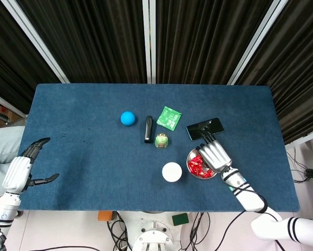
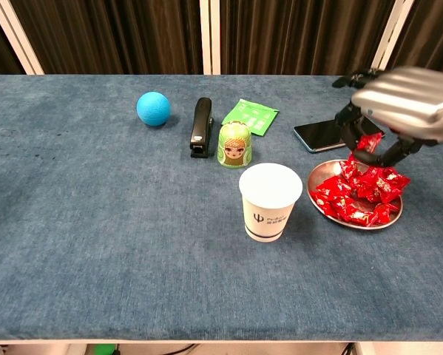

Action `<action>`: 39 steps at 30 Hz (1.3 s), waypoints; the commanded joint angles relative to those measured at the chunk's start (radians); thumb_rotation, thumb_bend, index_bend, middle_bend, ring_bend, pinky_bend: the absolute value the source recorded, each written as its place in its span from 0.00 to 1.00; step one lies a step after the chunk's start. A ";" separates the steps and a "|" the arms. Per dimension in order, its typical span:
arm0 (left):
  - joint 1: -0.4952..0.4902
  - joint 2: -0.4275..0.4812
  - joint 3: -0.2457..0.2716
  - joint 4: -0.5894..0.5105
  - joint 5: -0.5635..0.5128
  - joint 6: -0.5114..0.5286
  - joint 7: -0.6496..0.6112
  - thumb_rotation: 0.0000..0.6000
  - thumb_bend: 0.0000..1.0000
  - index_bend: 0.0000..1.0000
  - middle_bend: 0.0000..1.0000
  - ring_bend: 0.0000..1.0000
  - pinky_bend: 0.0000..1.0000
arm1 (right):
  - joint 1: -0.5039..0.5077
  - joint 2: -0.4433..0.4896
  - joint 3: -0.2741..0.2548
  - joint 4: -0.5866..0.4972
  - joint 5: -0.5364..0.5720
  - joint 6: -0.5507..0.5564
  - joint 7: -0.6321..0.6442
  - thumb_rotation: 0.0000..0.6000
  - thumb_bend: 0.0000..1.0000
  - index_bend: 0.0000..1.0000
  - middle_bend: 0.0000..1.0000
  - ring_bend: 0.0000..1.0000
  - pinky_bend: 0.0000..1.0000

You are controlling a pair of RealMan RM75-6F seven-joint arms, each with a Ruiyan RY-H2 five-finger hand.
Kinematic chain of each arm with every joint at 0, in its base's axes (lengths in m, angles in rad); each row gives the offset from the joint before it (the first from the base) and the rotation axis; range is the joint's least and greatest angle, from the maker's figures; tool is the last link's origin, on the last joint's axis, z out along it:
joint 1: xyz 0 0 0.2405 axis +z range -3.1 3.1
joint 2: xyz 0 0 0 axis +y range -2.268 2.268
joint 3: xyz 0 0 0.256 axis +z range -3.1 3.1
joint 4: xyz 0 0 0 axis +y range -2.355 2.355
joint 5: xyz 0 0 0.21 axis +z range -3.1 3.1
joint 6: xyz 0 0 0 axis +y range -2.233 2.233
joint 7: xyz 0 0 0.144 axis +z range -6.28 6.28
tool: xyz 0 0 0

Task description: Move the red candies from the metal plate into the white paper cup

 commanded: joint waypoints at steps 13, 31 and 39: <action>0.007 -0.003 0.001 0.014 0.002 0.013 -0.018 1.00 0.09 0.10 0.12 0.12 0.24 | 0.013 0.075 0.030 -0.216 -0.134 0.062 -0.070 1.00 0.48 0.79 0.60 0.04 0.00; 0.020 -0.006 -0.001 0.053 -0.009 0.026 -0.068 1.00 0.09 0.11 0.12 0.12 0.25 | 0.081 -0.060 0.008 -0.179 -0.101 -0.072 -0.158 1.00 0.47 0.73 0.59 0.04 0.00; 0.024 -0.007 0.000 0.063 -0.009 0.029 -0.077 1.00 0.09 0.11 0.12 0.12 0.25 | 0.095 -0.066 0.006 -0.172 -0.097 -0.094 -0.150 1.00 0.40 0.48 0.39 0.01 0.00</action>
